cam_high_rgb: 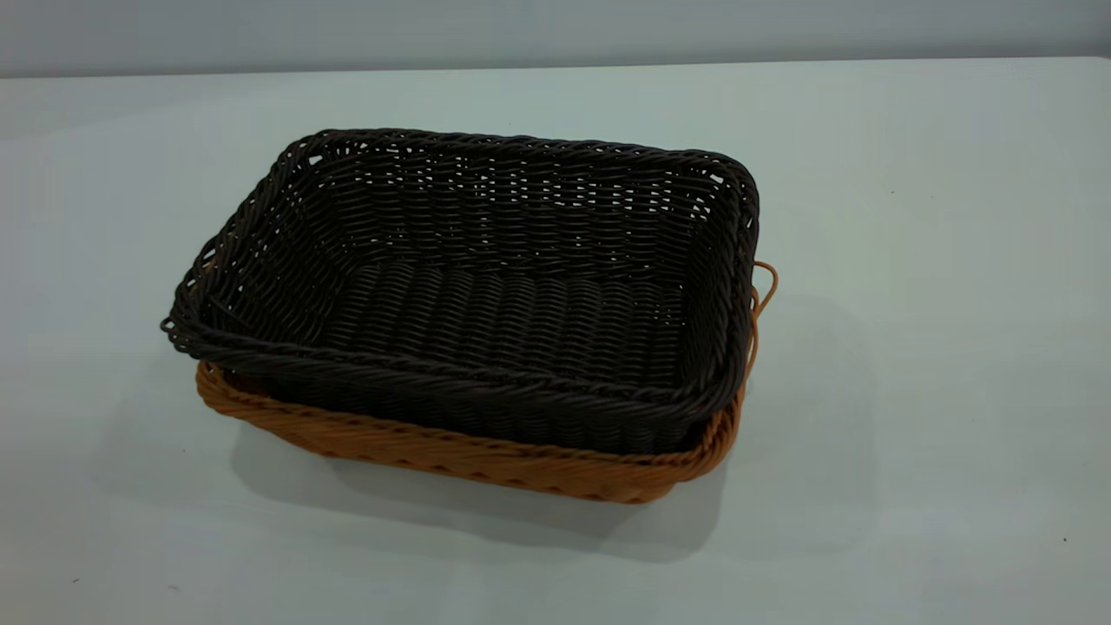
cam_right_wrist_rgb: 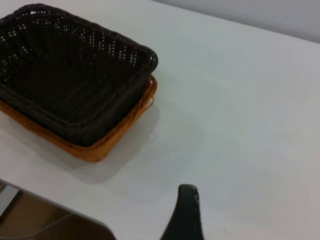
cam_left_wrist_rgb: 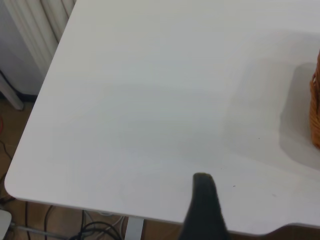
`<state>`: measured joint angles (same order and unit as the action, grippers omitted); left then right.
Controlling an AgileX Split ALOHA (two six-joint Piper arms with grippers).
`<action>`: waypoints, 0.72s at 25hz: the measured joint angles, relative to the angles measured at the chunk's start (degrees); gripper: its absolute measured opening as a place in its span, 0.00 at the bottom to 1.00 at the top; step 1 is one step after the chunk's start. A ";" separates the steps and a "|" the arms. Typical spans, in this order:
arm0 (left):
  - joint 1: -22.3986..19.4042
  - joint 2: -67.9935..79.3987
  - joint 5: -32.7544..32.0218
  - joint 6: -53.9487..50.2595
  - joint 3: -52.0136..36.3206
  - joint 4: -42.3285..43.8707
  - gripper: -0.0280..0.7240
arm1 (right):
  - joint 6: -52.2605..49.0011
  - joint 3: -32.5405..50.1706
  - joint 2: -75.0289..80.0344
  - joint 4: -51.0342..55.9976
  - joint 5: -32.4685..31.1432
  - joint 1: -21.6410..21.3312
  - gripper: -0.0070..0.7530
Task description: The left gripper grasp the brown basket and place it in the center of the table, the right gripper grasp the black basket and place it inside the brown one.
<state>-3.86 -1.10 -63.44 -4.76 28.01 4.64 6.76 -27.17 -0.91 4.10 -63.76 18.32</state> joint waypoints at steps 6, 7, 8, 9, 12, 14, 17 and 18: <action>0.00 0.00 0.00 0.00 0.00 0.05 0.71 | -0.26 0.00 0.00 -0.56 0.00 -15.44 0.78; 0.00 0.00 0.00 0.00 0.00 0.05 0.71 | -0.46 0.00 0.00 -0.90 0.00 -17.59 0.78; 0.00 0.00 0.00 0.00 0.00 0.05 0.71 | -0.73 0.00 0.00 -1.34 0.00 -19.62 0.78; 0.00 0.00 0.00 0.00 0.00 0.05 0.71 | -0.97 0.00 0.00 -1.55 0.00 -21.05 0.78; 0.00 0.00 0.00 0.00 0.00 0.05 0.71 | -1.86 0.00 0.00 -2.07 0.00 -22.47 0.78; 0.00 0.00 0.00 0.00 0.00 0.05 0.71 | -3.13 0.00 0.00 -2.92 0.00 -22.47 0.78; 0.00 0.00 0.00 0.00 0.00 0.05 0.71 | -4.96 0.00 0.00 -4.10 0.00 -22.47 0.78; 0.00 0.00 0.00 0.00 0.00 0.05 0.71 | -5.27 0.00 0.00 -4.56 0.00 -22.47 0.78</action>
<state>-3.86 -1.10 -63.44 -4.76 28.01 4.69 1.48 -27.17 -0.91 -0.46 -63.76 -4.15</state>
